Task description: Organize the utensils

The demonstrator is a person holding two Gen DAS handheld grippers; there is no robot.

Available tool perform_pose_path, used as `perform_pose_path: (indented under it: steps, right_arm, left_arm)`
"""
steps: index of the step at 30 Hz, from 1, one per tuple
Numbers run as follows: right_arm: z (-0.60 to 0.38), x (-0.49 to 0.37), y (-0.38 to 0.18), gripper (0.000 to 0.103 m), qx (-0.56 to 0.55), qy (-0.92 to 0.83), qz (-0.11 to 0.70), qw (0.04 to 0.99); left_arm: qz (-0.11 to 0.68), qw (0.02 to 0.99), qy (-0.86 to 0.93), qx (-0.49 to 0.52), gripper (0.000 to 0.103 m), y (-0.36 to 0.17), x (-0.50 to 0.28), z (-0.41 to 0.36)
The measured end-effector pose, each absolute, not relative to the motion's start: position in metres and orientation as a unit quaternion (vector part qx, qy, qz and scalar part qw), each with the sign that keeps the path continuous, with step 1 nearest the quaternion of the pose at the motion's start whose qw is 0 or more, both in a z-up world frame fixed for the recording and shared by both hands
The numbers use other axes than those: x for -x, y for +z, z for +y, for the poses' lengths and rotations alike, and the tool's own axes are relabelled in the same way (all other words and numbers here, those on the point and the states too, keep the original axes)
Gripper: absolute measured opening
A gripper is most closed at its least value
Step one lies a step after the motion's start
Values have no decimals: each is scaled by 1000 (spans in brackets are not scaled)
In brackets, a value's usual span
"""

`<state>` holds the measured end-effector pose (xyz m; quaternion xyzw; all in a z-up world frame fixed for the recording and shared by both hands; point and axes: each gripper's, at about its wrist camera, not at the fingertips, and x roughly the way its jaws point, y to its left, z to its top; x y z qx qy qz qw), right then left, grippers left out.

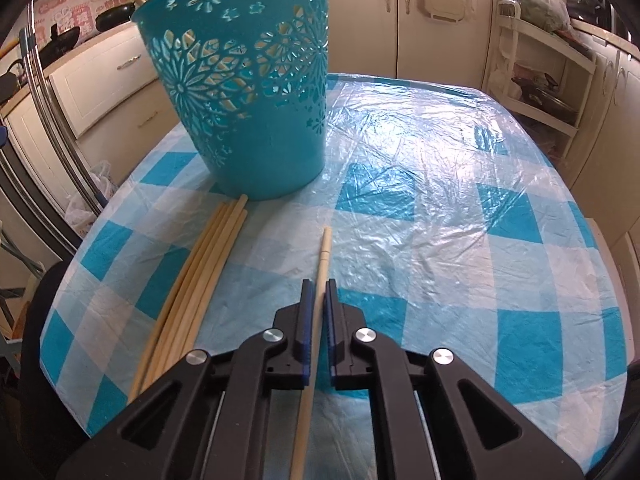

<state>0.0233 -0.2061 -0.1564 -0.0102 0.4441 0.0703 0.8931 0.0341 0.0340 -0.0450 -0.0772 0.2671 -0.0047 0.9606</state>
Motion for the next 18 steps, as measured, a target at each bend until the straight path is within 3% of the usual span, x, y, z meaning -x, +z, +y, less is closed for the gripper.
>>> perform_pose_path:
  steps: [18]
  right_arm:
    - [-210, -19, -158, 6, -20, 64, 438, 896]
  left_arm:
    - [276, 960, -27, 48, 81, -39, -4, 23]
